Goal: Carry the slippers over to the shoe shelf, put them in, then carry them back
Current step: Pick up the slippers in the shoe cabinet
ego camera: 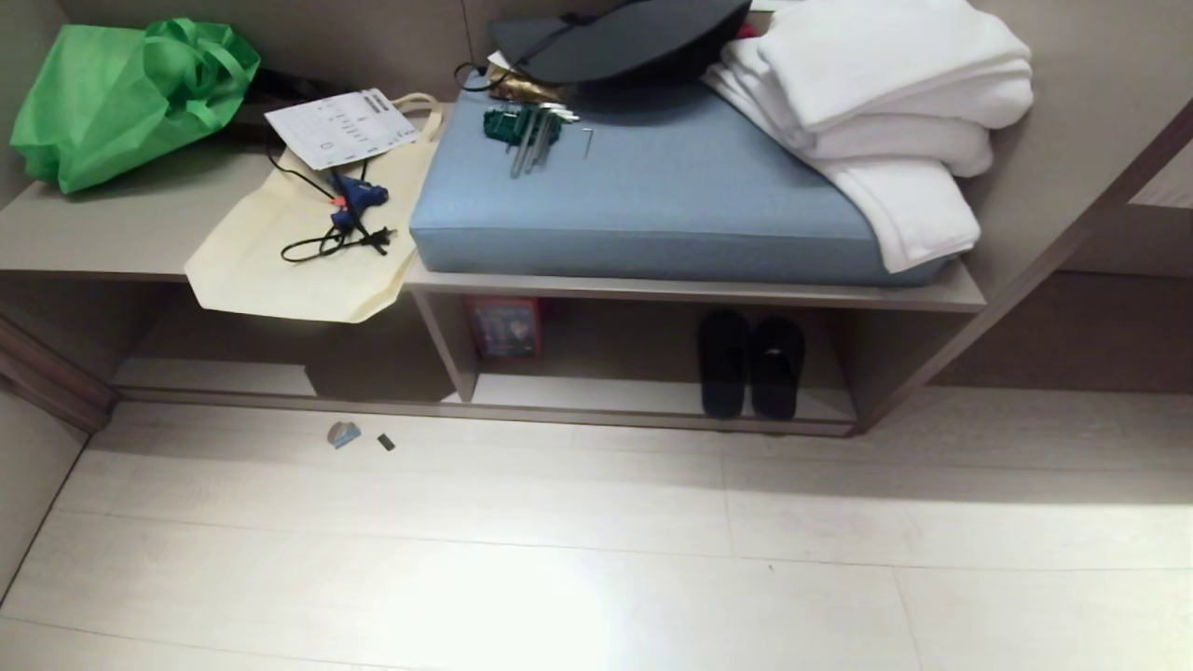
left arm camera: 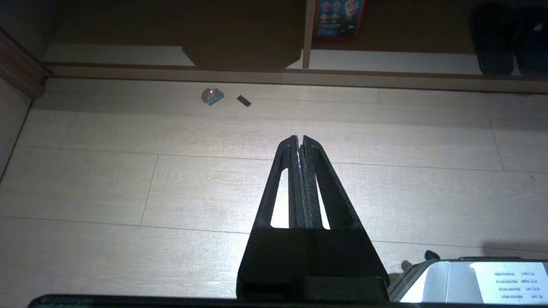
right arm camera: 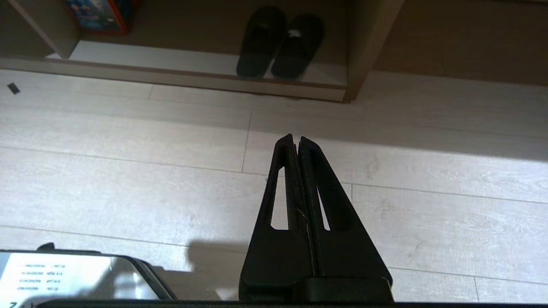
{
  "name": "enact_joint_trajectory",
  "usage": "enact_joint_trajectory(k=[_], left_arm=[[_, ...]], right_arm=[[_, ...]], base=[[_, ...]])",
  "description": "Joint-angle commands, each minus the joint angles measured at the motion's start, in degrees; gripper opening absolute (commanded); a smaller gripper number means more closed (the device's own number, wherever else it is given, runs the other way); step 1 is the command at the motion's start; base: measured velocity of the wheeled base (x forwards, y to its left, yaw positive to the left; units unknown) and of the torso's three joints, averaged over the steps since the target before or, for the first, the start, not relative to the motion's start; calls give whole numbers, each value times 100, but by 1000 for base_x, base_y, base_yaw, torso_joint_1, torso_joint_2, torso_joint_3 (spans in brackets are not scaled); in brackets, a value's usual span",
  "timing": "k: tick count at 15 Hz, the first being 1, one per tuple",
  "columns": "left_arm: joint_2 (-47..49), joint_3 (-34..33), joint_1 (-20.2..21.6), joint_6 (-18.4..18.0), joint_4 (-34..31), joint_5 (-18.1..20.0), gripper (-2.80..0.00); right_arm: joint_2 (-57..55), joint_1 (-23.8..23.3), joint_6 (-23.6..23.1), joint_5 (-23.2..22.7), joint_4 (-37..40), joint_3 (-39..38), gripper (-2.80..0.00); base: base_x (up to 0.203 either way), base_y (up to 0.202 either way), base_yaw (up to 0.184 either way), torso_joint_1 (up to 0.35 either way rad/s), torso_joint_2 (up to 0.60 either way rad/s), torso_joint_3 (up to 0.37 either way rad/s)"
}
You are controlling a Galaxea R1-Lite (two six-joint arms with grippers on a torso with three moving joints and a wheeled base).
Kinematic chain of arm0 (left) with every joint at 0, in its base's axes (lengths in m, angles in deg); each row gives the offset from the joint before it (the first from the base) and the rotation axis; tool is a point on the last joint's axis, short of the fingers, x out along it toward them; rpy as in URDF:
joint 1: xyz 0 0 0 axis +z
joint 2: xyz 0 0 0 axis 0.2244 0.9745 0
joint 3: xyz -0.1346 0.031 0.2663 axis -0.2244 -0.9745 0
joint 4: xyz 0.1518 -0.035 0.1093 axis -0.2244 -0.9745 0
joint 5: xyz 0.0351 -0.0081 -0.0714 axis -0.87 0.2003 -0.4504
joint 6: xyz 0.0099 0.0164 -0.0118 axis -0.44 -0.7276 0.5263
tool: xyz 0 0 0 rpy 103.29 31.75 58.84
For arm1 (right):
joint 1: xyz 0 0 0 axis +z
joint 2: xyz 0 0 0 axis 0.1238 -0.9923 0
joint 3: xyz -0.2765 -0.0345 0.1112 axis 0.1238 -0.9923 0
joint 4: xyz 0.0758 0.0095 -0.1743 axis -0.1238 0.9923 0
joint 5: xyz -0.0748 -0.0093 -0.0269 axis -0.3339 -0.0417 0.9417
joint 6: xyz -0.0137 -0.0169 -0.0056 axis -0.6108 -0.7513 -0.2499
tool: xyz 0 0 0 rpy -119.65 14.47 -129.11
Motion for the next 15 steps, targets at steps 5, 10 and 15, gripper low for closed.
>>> enact_joint_trajectory(k=[5, 10, 15], left_arm=[[-1, 0, 0, 11, 1, 0, -280], [-1, 0, 0, 19, 1, 0, -280], [-1, 0, 0, 19, 1, 0, -280]], right_arm=[[-7, 1, -5, -1, 1, 0, -280], [-7, 1, -5, -1, 1, 0, -280], [-7, 1, -5, -1, 1, 0, -280]], base=[[0, 0, 0, -1, 2, -197], [0, 0, 0, 3, 3, -198], [0, 0, 0, 2, 4, -192]])
